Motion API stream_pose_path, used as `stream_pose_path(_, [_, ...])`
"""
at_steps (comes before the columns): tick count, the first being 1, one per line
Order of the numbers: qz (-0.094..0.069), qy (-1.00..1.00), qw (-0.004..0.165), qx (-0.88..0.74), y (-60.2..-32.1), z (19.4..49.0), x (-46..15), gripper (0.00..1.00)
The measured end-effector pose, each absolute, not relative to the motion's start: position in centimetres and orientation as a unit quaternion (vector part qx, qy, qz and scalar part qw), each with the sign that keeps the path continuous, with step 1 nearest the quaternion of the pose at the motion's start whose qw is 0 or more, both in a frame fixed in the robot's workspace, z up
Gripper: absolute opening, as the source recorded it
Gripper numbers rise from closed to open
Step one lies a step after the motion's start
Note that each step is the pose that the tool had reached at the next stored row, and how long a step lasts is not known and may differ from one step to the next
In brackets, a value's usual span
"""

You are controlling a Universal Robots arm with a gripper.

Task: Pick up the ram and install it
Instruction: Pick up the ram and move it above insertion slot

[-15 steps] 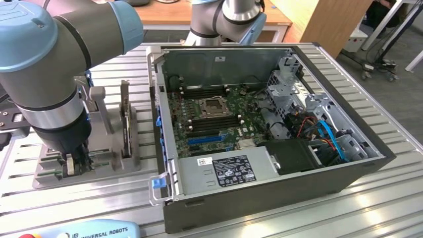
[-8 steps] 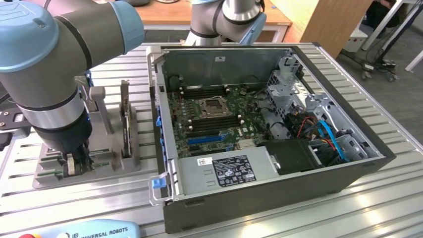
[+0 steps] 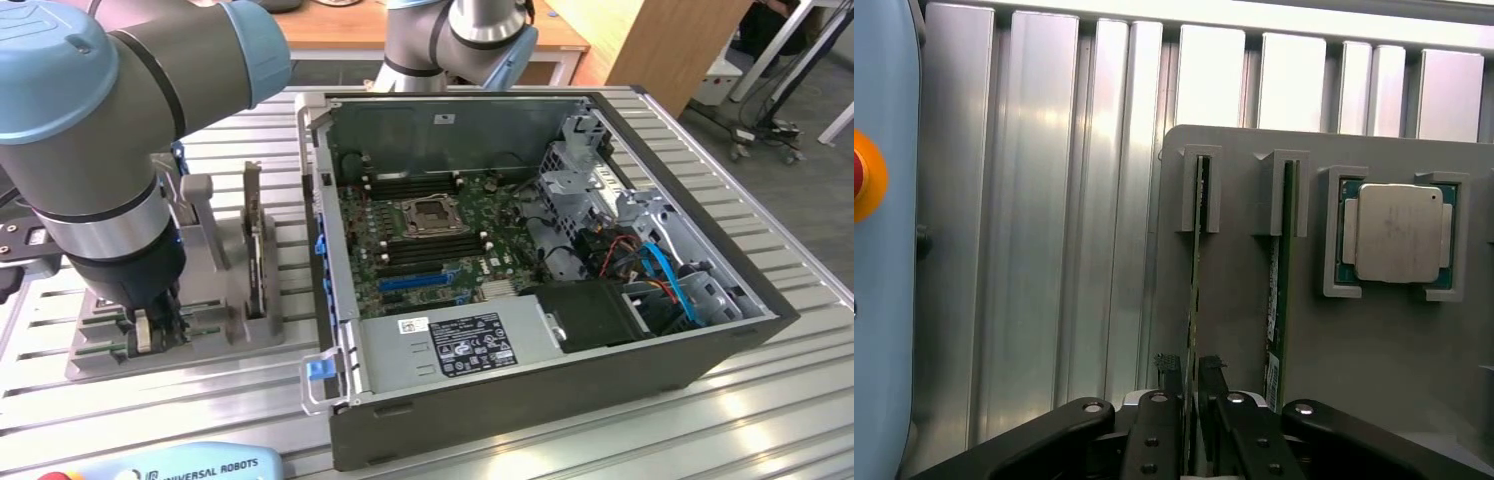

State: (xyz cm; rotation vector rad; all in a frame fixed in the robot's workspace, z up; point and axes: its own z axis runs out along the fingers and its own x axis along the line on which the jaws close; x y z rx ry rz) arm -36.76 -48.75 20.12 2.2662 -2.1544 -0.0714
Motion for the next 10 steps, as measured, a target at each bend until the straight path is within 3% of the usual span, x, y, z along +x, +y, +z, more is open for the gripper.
stream_pose_path(6, [-0.023,-0.689,0.007,0.725,-48.75,20.12,-36.76,0.22])
stream_pose_path(10, [-0.023,-0.689,0.007,0.725,-48.75,20.12,-36.76,0.12])
